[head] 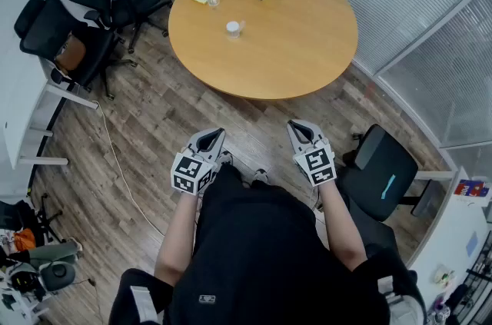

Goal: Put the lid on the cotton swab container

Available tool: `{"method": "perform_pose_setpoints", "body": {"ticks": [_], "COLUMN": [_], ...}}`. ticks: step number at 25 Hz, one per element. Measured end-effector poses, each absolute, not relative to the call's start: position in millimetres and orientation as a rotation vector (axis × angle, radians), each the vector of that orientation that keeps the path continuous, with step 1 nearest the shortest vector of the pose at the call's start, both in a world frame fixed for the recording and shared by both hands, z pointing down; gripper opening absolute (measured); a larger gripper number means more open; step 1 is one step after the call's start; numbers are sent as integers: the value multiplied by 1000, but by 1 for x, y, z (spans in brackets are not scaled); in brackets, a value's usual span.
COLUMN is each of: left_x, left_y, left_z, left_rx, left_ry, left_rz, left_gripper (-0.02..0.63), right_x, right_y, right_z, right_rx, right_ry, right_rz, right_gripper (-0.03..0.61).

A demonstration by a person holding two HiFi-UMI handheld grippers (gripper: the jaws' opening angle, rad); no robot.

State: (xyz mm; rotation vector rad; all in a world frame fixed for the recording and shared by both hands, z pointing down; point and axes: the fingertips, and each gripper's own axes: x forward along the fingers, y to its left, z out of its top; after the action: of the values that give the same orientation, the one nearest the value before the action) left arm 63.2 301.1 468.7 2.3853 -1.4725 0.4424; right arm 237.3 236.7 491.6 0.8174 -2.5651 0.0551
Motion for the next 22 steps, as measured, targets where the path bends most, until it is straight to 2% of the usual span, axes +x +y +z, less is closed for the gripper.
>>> {"method": "perform_pose_setpoints", "body": {"ticks": [22], "left_x": [45], "left_y": [287], "left_z": [479], "left_rx": [2366], "left_ry": [-1466], "left_rz": [425], "left_gripper": [6], "right_x": [216], "right_y": [230], "right_z": [503], "right_rx": [790], "right_ry": [-2541], "right_rz": [73], "right_gripper": [5]}}
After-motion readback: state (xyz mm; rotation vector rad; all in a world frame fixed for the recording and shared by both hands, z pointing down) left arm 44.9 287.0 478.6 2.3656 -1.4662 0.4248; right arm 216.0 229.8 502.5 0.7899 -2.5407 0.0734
